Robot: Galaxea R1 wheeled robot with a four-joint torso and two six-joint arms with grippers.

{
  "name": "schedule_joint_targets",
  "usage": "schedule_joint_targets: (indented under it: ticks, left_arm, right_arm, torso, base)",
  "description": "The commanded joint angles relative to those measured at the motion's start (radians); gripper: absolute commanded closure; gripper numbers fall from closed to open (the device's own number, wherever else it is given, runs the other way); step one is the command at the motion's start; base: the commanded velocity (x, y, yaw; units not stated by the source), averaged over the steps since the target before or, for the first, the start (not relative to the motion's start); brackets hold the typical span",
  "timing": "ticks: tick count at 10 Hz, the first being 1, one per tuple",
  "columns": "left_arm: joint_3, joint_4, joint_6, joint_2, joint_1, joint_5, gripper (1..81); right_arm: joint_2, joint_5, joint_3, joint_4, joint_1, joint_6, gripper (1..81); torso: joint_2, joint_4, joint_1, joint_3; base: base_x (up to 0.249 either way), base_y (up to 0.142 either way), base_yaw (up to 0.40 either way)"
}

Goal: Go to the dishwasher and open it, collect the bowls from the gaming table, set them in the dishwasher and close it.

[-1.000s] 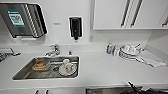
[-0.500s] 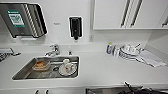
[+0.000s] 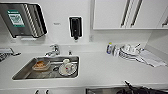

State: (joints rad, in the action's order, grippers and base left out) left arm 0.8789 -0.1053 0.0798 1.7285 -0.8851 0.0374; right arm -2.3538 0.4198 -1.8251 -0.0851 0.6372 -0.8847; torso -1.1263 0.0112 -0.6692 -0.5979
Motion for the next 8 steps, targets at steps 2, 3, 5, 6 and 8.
schedule_joint_targets:
  ticks: [2, 3, 5, 6, 8]
  left_arm:
    - [-0.026, -0.014, 0.009, -0.042, 0.08, -0.018, 1.0]
    - [-0.026, -0.017, 0.011, -0.041, 0.08, -0.018, 1.0]
    - [-0.023, -0.034, 0.009, -0.038, 0.079, -0.018, 1.0]
    - [-0.014, -0.034, 0.009, -0.03, 0.08, -0.018, 1.0]
    - [-0.001, -0.033, 0.009, -0.009, 0.08, -0.021, 1.0]
  right_arm:
    - [-0.021, 0.047, -0.074, -0.007, -0.11, -0.016, 1.0]
    - [-0.049, 0.047, -0.109, -0.002, -0.092, -0.013, 1.0]
    - [-0.077, 0.048, -0.132, 0.007, -0.049, -0.01, 1.0]
    - [-0.08, 0.048, -0.132, 0.039, -0.027, -0.01, 1.0]
    - [-0.069, 0.048, -0.124, 0.085, 0.016, -0.01, 1.0]
  torso:
    - [0.0, 0.0, 0.0, 0.0]
    - [0.0, 0.0, 0.0, 0.0]
    - [0.0, 0.0, 0.0, 0.0]
    - [0.0, 0.0, 0.0, 0.0]
    - [0.0, 0.0, 0.0, 0.0]
  base:
    - [0.0, 0.0, 0.0]
    - [0.0, 0.0, 0.0]
    - [0.0, 0.0, 0.0]
    - [0.0, 0.0, 0.0]
    - [0.0, 0.0, 0.0]
